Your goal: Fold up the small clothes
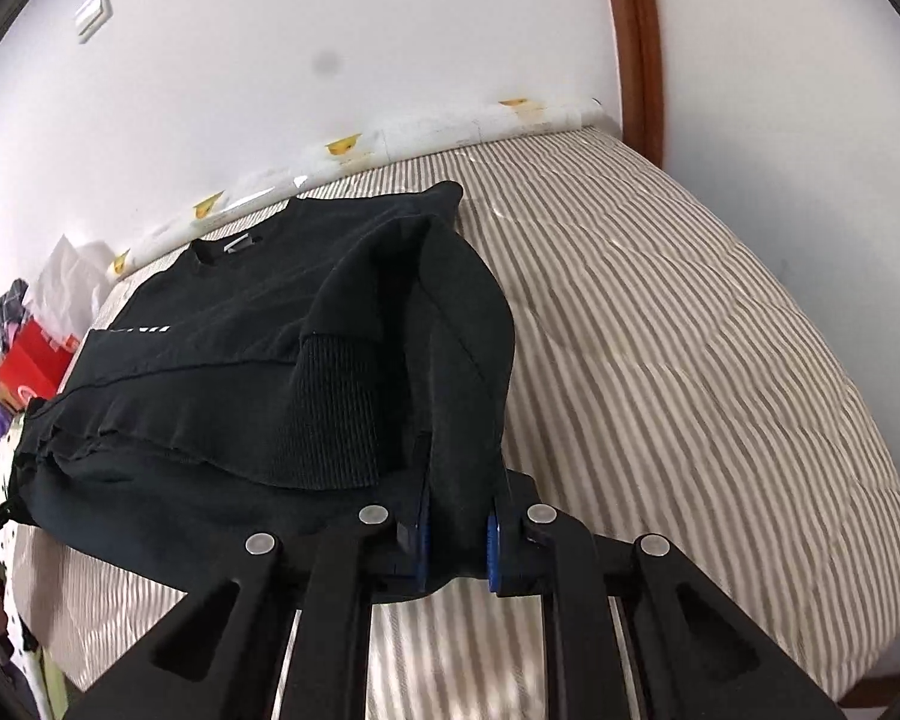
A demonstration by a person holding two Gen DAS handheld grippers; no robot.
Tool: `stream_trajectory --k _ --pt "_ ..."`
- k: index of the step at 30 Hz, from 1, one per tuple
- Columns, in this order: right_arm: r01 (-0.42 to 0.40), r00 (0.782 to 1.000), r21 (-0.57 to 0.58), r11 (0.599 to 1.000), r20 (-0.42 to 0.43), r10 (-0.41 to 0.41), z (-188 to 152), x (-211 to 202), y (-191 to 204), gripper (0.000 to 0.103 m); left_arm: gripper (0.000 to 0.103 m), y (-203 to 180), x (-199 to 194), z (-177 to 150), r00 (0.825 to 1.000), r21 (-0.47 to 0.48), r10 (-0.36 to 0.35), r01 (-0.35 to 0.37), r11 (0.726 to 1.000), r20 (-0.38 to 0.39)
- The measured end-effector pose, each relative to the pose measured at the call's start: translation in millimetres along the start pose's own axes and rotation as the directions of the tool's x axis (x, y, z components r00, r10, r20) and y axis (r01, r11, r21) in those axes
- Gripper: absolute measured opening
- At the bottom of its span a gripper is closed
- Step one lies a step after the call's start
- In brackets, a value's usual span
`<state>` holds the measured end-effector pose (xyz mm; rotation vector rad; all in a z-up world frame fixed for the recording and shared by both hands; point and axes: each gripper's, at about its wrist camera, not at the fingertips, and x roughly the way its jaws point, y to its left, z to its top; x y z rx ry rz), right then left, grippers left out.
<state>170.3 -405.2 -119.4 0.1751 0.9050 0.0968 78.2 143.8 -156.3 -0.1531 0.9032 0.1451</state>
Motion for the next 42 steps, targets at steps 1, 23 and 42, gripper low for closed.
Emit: stream_trajectory --k 1,23,42 --pt "0.004 1.000 -0.003 1.000 0.004 -0.004 -5.2 -5.1 -2.1 0.013 0.011 -0.6 -4.5 -6.2 1.000 0.003 -0.005 0.005 1.000 0.000" --pt "0.029 0.997 -0.134 0.991 0.072 -0.020 -13.0 -56.9 44.4 0.037 0.038 -27.8 -51.4 1.2 0.994 0.036 -0.079 0.076 0.996 0.070" --pt "-0.082 0.991 -0.048 0.995 -0.105 0.076 -32.2 10.9 42.2 0.030 0.038 -80.1 3.7 3.8 0.994 0.137 -0.104 0.107 0.985 -0.027"
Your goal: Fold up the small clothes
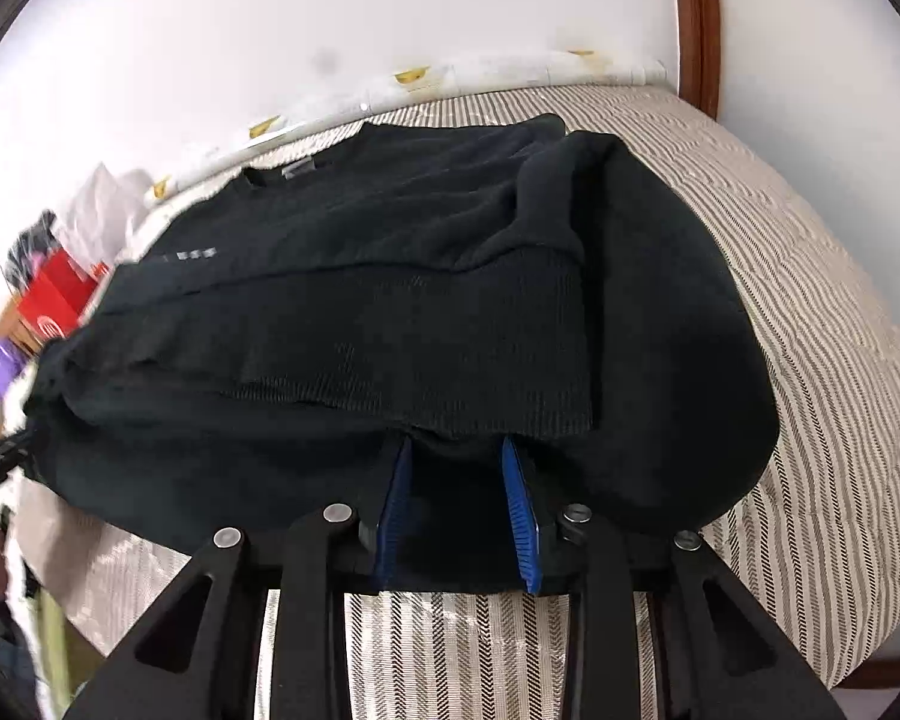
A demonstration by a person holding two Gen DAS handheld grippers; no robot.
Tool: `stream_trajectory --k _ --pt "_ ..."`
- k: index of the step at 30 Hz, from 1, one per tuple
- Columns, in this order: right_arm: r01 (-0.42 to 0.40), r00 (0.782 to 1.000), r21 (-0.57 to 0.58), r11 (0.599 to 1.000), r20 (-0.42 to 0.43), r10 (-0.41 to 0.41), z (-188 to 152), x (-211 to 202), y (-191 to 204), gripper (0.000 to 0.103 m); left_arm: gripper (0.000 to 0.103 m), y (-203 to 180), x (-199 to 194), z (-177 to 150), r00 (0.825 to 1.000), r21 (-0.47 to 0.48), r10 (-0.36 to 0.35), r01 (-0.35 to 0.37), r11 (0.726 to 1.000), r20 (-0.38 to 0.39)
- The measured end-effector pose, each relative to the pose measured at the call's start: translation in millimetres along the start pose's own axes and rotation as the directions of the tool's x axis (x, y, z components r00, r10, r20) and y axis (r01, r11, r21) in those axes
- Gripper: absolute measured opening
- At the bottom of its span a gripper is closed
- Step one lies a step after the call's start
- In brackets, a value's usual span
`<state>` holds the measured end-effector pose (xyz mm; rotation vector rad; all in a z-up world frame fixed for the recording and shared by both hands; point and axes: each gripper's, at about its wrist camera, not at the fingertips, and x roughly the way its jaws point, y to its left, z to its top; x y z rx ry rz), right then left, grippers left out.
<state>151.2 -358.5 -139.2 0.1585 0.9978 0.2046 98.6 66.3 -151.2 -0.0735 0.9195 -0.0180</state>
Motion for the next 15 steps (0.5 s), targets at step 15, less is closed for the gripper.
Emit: stream_trajectory --k 15 --pt "0.087 0.993 -0.041 0.995 0.079 -0.084 69.8 12.7 6.5 0.028 0.038 15.7 24.6 55.3 0.999 -0.048 -0.023 0.025 0.999 0.038"
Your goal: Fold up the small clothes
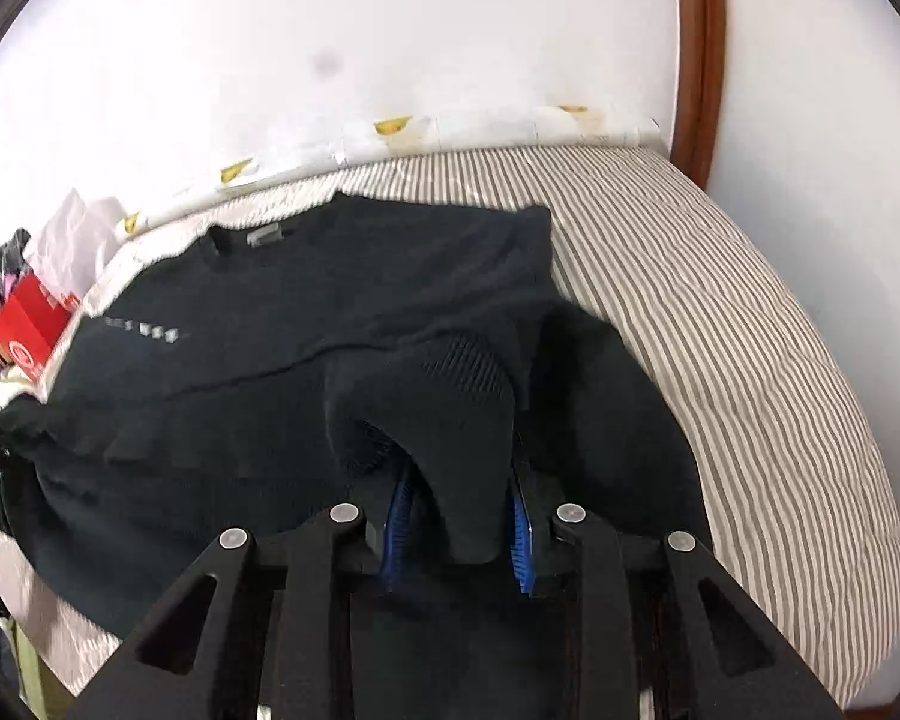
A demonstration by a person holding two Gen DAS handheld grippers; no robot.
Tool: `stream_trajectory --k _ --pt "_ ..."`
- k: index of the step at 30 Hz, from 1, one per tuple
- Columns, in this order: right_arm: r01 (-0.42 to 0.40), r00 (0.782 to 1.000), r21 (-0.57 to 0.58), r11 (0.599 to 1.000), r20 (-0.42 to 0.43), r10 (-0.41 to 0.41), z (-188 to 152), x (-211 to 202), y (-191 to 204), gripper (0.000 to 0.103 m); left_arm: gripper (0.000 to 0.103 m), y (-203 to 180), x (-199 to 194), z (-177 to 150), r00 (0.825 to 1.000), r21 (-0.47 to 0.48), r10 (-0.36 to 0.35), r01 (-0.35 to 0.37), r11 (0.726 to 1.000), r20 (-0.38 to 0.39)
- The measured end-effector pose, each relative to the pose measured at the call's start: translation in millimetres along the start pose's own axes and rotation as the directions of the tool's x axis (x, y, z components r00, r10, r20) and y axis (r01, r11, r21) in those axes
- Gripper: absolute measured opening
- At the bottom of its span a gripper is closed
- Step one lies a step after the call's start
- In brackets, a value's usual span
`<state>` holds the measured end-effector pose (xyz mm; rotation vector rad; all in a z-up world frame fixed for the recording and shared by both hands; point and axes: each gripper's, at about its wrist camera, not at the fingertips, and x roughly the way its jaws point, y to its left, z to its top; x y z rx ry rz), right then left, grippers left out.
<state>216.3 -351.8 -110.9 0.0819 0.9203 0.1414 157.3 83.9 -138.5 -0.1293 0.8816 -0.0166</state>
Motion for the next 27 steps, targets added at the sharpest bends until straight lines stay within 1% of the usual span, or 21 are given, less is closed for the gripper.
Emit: stream_trajectory --k 4,8,10,13,15,18,20,22,24,27 --pt "-0.030 1.000 0.039 0.999 0.009 0.029 26.7 16.9 -3.4 0.027 0.039 2.9 9.8 20.0 1.000 -0.019 -0.006 0.006 1.000 0.001" --pt "-0.048 0.999 0.068 0.997 0.027 0.046 53.7 30.0 -3.2 0.027 0.039 4.7 20.3 43.9 1.000 -0.027 0.025 -0.024 0.999 0.017" --pt "-0.042 0.998 0.073 0.996 0.047 0.039 66.3 29.3 -2.5 0.028 0.039 6.3 25.8 51.6 0.999 -0.031 0.033 -0.032 0.999 0.016" --pt "-0.044 0.994 0.064 0.997 0.106 0.037 80.9 17.9 1.6 0.028 0.039 12.8 32.2 58.6 0.998 -0.034 0.056 -0.055 0.998 0.016" --pt "-0.033 0.991 0.045 0.998 0.128 0.027 84.9 10.7 3.6 0.029 0.039 19.1 36.0 59.9 0.997 -0.037 0.074 -0.074 0.997 0.011" --pt "-0.002 0.990 0.002 1.000 0.139 0.002 84.4 6.6 4.6 0.034 0.039 30.6 45.7 61.5 0.995 -0.047 0.099 -0.099 0.994 -0.020" --pt "0.007 0.990 -0.015 1.000 0.142 -0.005 82.0 3.8 1.8 0.037 0.039 33.0 55.7 62.3 0.994 -0.031 0.094 -0.095 0.995 -0.050" --pt "0.007 0.991 -0.038 0.999 0.135 -0.001 78.8 3.8 0.1 0.041 0.039 32.7 62.8 62.7 0.994 -0.012 0.092 -0.093 0.996 -0.058" --pt "0.014 0.992 -0.065 0.998 0.124 -0.006 75.3 3.4 -2.6 0.042 0.039 31.0 67.1 63.3 0.995 -0.001 0.081 -0.081 0.997 -0.064" --pt "0.010 0.992 -0.065 0.998 0.125 -0.001 70.6 -4.6 -11.2 0.042 0.039 28.3 73.3 64.1 0.995 0.015 0.073 -0.072 0.997 -0.069"
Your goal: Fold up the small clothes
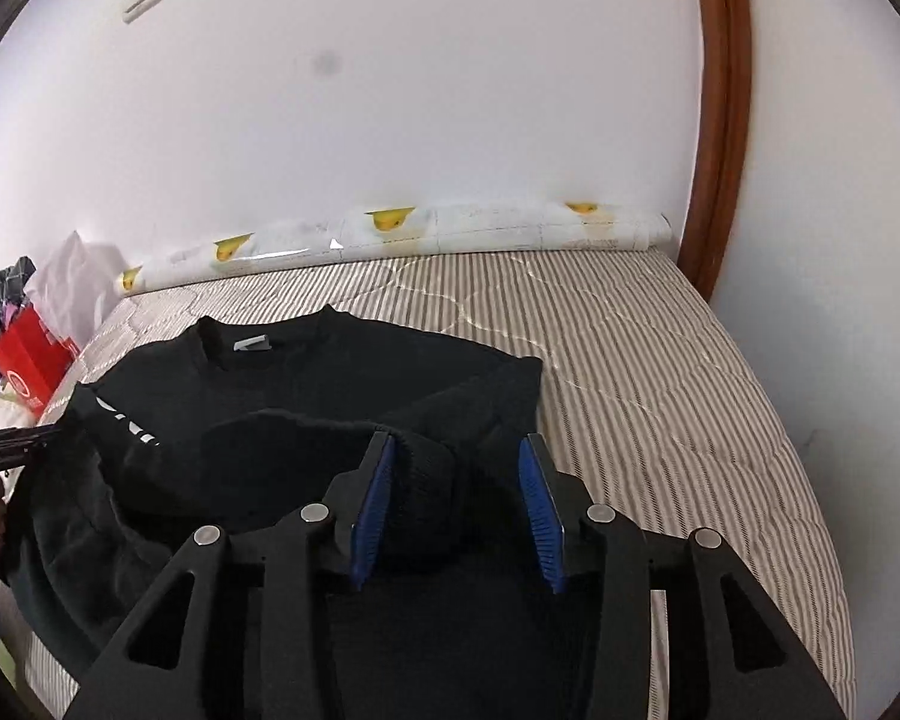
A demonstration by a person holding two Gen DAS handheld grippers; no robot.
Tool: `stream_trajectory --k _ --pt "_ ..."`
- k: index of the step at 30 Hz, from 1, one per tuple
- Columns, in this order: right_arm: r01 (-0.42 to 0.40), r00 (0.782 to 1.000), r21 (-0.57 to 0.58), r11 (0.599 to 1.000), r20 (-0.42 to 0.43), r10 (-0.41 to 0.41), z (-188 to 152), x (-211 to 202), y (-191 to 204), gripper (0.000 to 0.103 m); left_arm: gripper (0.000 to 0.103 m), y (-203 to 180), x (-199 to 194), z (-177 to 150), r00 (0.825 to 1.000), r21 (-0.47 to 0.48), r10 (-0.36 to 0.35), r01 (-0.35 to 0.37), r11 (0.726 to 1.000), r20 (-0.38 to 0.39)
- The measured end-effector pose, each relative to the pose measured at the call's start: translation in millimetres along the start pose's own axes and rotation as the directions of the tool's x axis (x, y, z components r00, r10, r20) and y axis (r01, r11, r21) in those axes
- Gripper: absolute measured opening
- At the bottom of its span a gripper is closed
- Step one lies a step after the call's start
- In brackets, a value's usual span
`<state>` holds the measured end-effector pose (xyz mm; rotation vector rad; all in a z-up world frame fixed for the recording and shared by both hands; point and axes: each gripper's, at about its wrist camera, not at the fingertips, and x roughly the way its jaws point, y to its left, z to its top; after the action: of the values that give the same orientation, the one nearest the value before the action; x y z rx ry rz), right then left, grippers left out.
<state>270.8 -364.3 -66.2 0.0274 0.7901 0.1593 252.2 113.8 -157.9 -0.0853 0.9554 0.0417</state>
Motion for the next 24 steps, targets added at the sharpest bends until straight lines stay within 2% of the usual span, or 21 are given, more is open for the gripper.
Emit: stream_trajectory --k 7,9,12,16,24 --pt "0.004 1.000 0.011 1.000 0.024 -0.004 1.0 -28.1 -16.6 0.043 0.038 -2.8 8.3 1.8 1.000 0.005 0.010 -0.010 1.000 -0.002" --pt "-0.018 1.000 0.006 1.000 0.017 0.018 -0.4 -27.7 -15.5 0.043 0.038 -2.8 8.7 2.0 1.000 0.002 0.009 -0.009 1.000 0.001" --pt "-0.039 0.998 -0.044 0.998 -0.044 0.037 -6.8 -7.5 -5.0 0.043 0.038 -1.0 8.5 2.1 1.000 -0.008 0.000 0.000 1.000 0.003" --pt "-0.021 0.994 -0.128 0.991 -0.109 0.007 -12.7 32.6 11.3 0.043 0.036 0.5 7.2 1.8 1.000 -0.013 -0.009 0.009 1.000 0.003" --pt "-0.073 0.984 -0.141 0.987 -0.174 0.048 7.3 87.8 23.7 0.047 0.025 7.2 5.1 2.6 1.000 -0.038 -0.028 0.028 0.999 0.003"
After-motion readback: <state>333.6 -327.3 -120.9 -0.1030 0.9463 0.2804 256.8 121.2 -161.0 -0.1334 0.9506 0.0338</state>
